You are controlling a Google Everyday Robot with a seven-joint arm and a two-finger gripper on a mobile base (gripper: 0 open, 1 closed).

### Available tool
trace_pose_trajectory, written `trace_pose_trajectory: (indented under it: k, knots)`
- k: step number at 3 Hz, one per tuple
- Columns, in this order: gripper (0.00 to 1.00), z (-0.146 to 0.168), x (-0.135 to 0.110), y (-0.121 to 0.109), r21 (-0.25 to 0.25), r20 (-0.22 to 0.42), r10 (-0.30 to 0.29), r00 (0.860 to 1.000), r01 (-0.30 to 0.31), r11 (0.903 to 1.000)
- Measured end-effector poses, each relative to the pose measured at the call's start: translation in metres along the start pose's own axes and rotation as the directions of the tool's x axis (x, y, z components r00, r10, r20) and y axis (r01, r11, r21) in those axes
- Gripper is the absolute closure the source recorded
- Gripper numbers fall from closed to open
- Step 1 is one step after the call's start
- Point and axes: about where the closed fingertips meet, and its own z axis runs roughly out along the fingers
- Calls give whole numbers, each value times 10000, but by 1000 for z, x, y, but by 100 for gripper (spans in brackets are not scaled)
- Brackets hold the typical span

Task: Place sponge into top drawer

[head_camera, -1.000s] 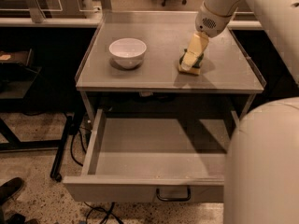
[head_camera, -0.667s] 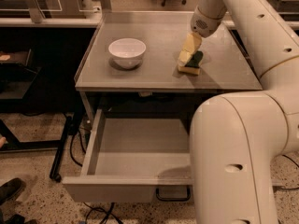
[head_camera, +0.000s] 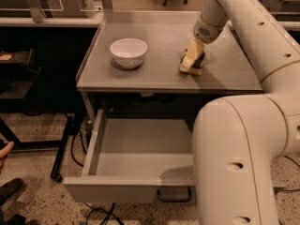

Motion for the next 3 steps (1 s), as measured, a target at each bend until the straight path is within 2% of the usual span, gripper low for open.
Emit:
trace_pose_trajectory:
  k: [2, 3]
  knots:
    - [0, 23, 14, -7, -59, -223, 41, 9997, -43, 10000]
    - [19, 24, 14, -7, -50, -208, 40, 9998, -41, 10000]
